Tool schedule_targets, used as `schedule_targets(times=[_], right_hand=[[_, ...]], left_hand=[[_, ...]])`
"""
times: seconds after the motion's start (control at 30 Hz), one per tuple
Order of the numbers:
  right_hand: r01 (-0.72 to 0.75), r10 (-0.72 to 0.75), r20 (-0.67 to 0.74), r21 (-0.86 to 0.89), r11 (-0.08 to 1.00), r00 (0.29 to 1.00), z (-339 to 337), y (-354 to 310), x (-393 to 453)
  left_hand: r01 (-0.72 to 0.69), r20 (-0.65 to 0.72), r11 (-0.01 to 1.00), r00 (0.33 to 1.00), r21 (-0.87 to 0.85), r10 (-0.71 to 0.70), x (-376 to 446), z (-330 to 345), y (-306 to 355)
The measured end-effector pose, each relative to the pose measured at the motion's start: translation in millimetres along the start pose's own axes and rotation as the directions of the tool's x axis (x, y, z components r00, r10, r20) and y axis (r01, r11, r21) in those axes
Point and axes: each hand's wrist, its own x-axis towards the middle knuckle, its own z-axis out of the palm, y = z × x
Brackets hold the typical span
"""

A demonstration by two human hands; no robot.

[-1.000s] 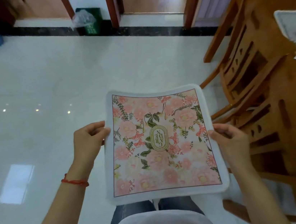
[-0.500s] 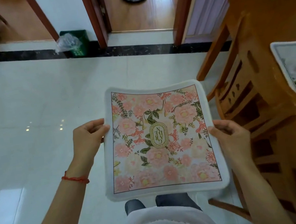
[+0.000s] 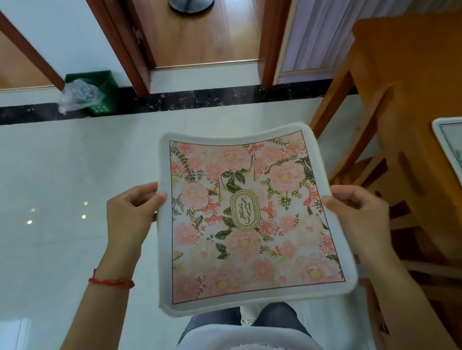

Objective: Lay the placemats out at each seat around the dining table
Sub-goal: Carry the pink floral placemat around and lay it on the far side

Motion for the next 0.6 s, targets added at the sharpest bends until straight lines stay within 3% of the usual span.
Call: schedule_targets(times=[0.6], right_hand=[[0.019,-0.01,-0.128,0.07,0.997,0.992,81,-121,206]], left_hand=[[-0.076,0.13,0.997,0.989,0.0,0.075,250,86,120]])
